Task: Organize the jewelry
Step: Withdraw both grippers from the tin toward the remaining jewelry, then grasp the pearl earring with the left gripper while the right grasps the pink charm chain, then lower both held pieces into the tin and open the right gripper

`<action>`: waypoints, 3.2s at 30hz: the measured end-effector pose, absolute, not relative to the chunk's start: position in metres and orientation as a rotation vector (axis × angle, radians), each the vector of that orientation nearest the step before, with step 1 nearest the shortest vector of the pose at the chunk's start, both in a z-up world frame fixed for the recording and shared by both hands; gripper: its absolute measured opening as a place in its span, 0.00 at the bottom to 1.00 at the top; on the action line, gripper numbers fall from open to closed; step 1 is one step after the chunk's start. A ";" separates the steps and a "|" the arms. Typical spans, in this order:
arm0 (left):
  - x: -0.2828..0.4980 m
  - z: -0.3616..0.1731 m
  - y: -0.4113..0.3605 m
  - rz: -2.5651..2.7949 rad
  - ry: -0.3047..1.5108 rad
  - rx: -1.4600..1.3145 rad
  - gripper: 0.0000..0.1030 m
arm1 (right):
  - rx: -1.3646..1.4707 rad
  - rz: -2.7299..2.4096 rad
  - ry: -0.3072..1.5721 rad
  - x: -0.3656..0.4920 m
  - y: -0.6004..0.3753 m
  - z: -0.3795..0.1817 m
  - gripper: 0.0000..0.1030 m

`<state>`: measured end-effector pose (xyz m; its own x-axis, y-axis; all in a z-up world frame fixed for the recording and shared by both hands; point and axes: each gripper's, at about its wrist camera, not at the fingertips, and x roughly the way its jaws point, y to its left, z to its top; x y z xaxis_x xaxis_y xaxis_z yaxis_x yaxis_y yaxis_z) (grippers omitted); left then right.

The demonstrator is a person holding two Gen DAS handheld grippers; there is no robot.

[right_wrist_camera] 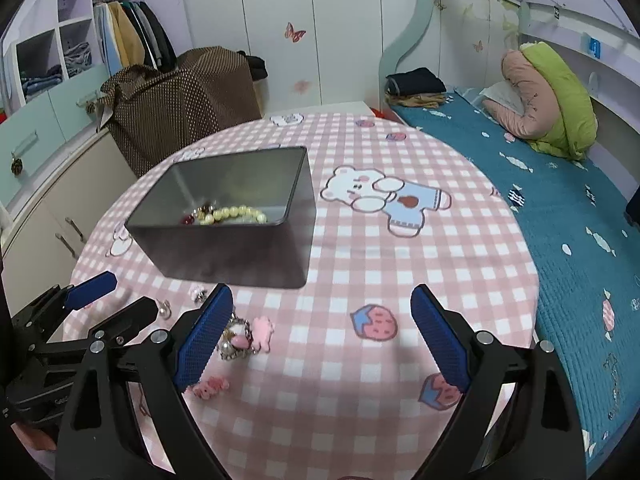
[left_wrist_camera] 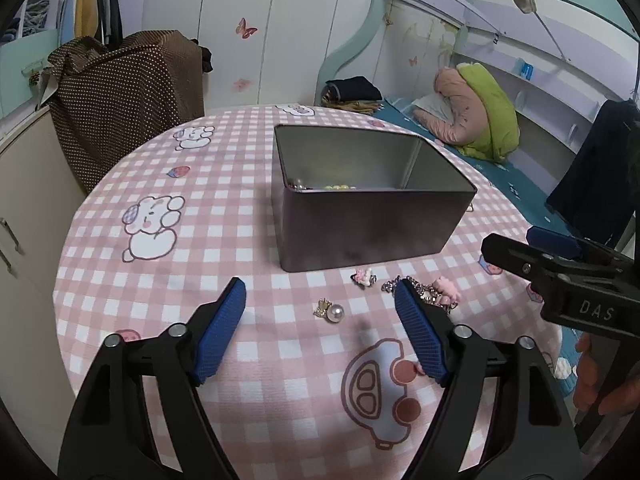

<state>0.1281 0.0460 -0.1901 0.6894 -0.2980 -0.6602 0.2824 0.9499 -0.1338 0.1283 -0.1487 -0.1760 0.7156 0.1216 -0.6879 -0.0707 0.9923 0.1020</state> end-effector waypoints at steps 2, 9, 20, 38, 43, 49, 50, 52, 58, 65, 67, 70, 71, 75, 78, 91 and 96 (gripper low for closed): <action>0.130 -0.195 0.045 -0.327 0.754 -0.020 0.58 | 0.066 0.110 0.773 0.128 -0.148 -0.178 0.85; 0.136 -0.209 0.040 -0.358 0.790 -0.005 0.29 | 0.048 0.129 0.791 0.127 -0.141 -0.185 0.85; 0.136 -0.208 0.037 -0.383 0.779 0.002 0.14 | 0.013 0.175 0.829 0.127 -0.133 -0.197 0.69; 0.135 -0.206 0.049 -0.371 0.773 -0.032 0.14 | -0.011 0.272 0.860 0.136 -0.116 -0.204 0.29; 0.134 -0.205 0.050 -0.373 0.767 -0.039 0.14 | 0.015 0.274 0.864 0.135 -0.119 -0.205 0.28; 0.132 -0.202 0.051 -0.374 0.758 -0.046 0.14 | 0.021 0.247 0.853 0.135 -0.129 -0.198 0.26; 0.132 -0.201 0.051 -0.372 0.757 -0.046 0.14 | 0.024 0.243 0.859 0.135 -0.130 -0.199 0.26; 0.132 -0.202 0.051 -0.371 0.756 -0.048 0.14 | 0.040 0.233 0.861 0.135 -0.133 -0.200 0.26; 0.133 -0.200 0.053 -0.366 0.755 -0.059 0.14 | 0.045 0.228 0.825 0.131 -0.141 -0.186 0.26; 0.131 -0.192 0.053 -0.370 0.733 -0.063 0.14 | 0.045 0.214 0.800 0.131 -0.145 -0.176 0.26; 0.131 -0.188 0.052 -0.371 0.723 -0.060 0.14 | 0.045 0.214 0.790 0.131 -0.144 -0.173 0.26; 0.131 -0.180 0.051 -0.374 0.704 -0.057 0.14 | 0.041 0.219 0.772 0.132 -0.143 -0.166 0.26; 0.131 -0.176 0.051 -0.374 0.694 -0.056 0.14 | 0.039 0.222 0.762 0.133 -0.142 -0.163 0.26; 0.130 -0.164 0.050 -0.377 0.661 -0.051 0.14 | 0.036 0.228 0.728 0.134 -0.140 -0.151 0.26; 0.129 -0.152 0.049 -0.385 0.629 -0.043 0.14 | 0.035 0.234 0.701 0.136 -0.139 -0.143 0.26; 0.144 -0.121 0.040 -0.397 0.537 -0.042 0.14 | 0.025 0.273 0.625 0.154 -0.126 -0.121 0.26; 0.158 -0.124 0.037 -0.399 0.549 -0.048 0.14 | 0.026 0.285 0.647 0.168 -0.121 -0.127 0.26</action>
